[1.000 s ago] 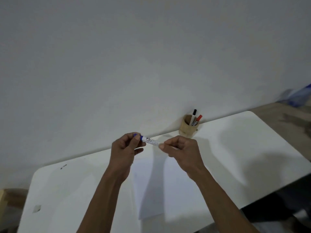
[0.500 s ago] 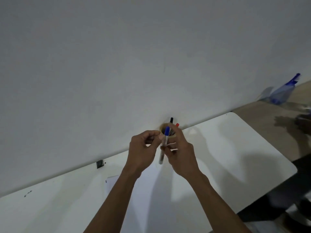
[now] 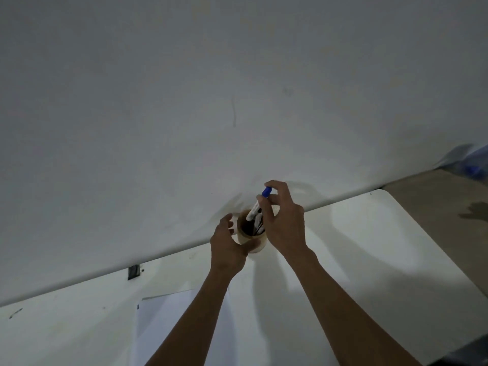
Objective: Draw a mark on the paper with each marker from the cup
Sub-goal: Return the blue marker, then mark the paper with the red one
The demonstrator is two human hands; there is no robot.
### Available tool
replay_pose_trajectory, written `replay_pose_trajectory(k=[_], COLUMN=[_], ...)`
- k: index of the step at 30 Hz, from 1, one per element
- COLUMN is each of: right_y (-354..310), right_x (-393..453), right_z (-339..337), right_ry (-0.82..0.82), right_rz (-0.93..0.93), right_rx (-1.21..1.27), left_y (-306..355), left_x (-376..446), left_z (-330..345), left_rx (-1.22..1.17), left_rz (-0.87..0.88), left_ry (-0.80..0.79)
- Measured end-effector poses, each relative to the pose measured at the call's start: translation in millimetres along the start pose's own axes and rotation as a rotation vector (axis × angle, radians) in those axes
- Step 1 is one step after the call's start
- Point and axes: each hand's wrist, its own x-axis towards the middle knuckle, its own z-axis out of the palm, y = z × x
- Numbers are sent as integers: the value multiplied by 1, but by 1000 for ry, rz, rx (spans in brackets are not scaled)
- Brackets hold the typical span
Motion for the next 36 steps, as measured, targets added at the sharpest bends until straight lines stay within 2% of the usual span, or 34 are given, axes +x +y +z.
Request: replay_pose_trajectory(k=[4, 12, 18, 21, 28, 30, 36], right_y=[22, 40, 39, 39, 62, 64, 69], right_x=[-3, -10, -10, -10, -23, -23, -18], right_z=[19, 37, 43, 40, 13, 15, 25], right_ry=[8, 71, 119, 111, 32, 12, 6], right_rz=[-94, -78, -142, -120, 147, 202, 202], right_rx=[-147, -391, -494, -411, 0, 45, 60], left_y=[-8, -14, -18, -19, -18, -19, -18], left_x=[8, 7, 8, 8, 7, 6, 6], left_z=[12, 13, 16, 15, 14, 14, 14], left_rx=[-92, -49, -31, -46, -99, -92, -84], left_rz=[18, 109, 115, 112, 100, 109, 140], left_ry=[23, 45, 55, 56, 37, 43, 42])
